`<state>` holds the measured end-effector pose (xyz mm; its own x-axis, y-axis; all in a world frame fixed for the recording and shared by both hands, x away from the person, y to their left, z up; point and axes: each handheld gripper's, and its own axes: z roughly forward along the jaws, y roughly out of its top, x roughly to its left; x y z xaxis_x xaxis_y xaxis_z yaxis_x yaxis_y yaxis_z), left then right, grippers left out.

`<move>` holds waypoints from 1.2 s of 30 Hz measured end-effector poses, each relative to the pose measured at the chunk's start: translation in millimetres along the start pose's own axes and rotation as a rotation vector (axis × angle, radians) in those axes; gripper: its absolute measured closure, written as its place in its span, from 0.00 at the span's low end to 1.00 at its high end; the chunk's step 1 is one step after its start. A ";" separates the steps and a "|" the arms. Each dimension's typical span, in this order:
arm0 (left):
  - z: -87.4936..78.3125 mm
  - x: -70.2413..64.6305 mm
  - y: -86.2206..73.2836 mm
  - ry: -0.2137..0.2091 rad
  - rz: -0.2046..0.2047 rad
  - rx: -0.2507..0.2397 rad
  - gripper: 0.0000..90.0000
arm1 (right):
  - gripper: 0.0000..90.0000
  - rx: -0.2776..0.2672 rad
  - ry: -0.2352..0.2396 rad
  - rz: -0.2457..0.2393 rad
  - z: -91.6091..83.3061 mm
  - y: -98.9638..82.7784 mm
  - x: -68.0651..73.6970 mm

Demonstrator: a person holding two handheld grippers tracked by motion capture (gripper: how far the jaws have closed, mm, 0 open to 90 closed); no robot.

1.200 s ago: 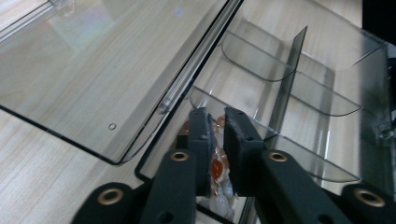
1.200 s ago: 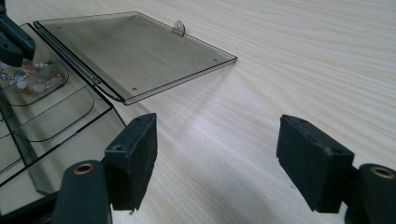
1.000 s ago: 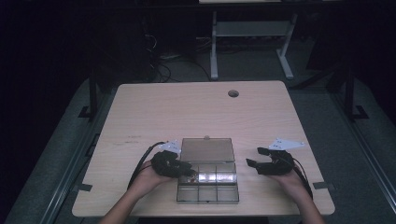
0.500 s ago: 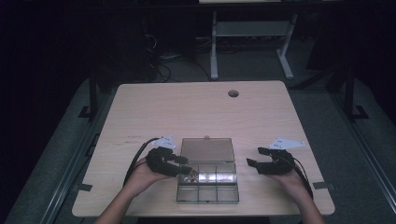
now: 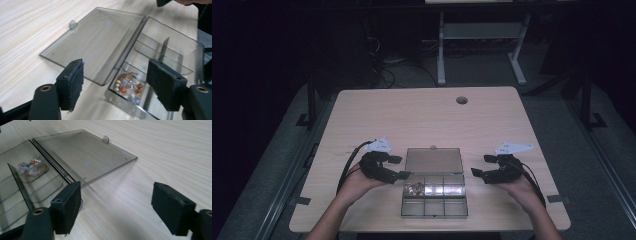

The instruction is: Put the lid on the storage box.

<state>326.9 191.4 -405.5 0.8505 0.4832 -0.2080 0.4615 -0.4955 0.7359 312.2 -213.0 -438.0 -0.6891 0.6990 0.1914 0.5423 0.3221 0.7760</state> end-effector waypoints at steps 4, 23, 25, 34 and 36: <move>-0.6 8.0 3.2 0.022 -0.014 0.007 0.28 | 0.21 0.031 0.030 0.013 7.1 10.1 1.3; 20.9 41.3 17.8 0.068 -0.088 0.021 0.22 | 0.17 0.077 0.089 0.070 44.1 47.1 -4.4; 25.2 44.2 16.5 0.074 -0.093 0.034 0.22 | 0.17 0.072 0.085 0.073 47.5 47.1 -4.3; 43.1 53.1 8.3 0.048 -0.138 0.084 0.22 | 0.17 0.143 0.089 0.111 64.7 38.9 -6.1; 46.3 53.7 6.2 0.045 -0.147 0.089 0.22 | 0.17 0.150 0.099 0.126 66.2 37.6 -4.3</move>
<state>387.2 180.9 -442.0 0.7611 0.5856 -0.2789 0.6022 -0.4784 0.6391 367.4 -161.6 -449.4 -0.6510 0.6761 0.3451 0.6874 0.3323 0.6458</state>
